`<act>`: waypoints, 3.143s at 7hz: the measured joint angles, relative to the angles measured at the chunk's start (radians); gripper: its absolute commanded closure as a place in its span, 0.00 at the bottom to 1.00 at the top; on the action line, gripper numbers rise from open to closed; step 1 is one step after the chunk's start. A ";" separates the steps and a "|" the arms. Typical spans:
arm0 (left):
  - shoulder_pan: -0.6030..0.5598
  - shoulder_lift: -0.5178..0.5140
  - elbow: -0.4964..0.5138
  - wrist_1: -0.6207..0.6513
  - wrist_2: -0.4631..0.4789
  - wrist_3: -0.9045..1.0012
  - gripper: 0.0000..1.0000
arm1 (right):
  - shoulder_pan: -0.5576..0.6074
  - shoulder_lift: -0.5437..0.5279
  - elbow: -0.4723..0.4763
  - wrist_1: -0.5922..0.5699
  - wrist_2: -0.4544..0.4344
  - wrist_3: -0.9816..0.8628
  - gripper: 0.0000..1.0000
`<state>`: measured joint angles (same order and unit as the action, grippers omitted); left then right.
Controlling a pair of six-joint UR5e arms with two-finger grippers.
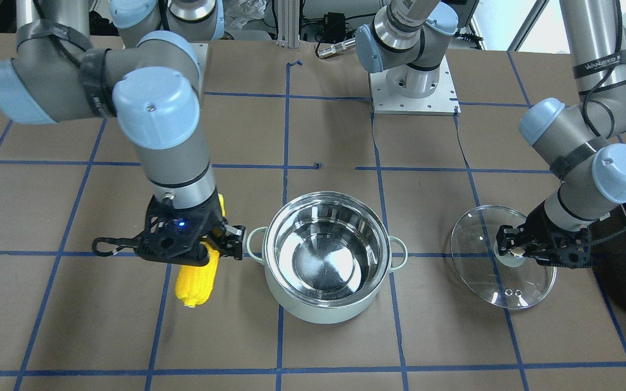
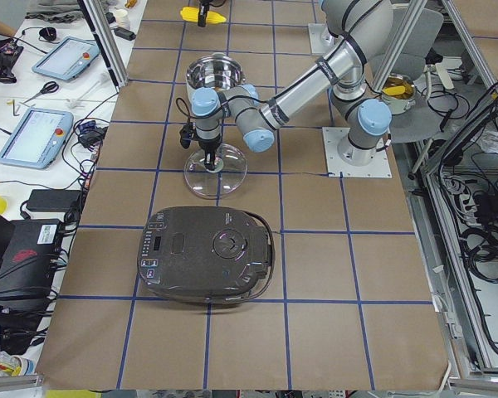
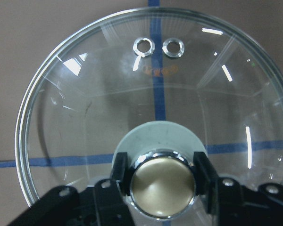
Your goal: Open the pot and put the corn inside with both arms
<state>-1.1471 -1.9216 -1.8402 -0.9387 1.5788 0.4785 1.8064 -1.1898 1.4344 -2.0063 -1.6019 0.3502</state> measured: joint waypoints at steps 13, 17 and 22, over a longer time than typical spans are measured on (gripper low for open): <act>-0.172 0.381 0.206 -0.523 -0.006 -0.207 0.00 | 0.230 0.145 -0.112 0.016 0.006 0.160 0.00; -0.355 0.409 0.364 -0.690 -0.014 -0.404 0.00 | -0.001 -0.014 -0.103 0.190 0.004 0.046 0.00; -0.403 0.359 0.366 -0.500 -0.010 -0.458 0.00 | -0.254 -0.247 -0.023 0.491 0.007 -0.256 0.00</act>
<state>-1.5501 -1.5630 -1.4744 -1.4386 1.5683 0.0205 1.5524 -1.4371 1.4111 -1.5155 -1.5950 0.0940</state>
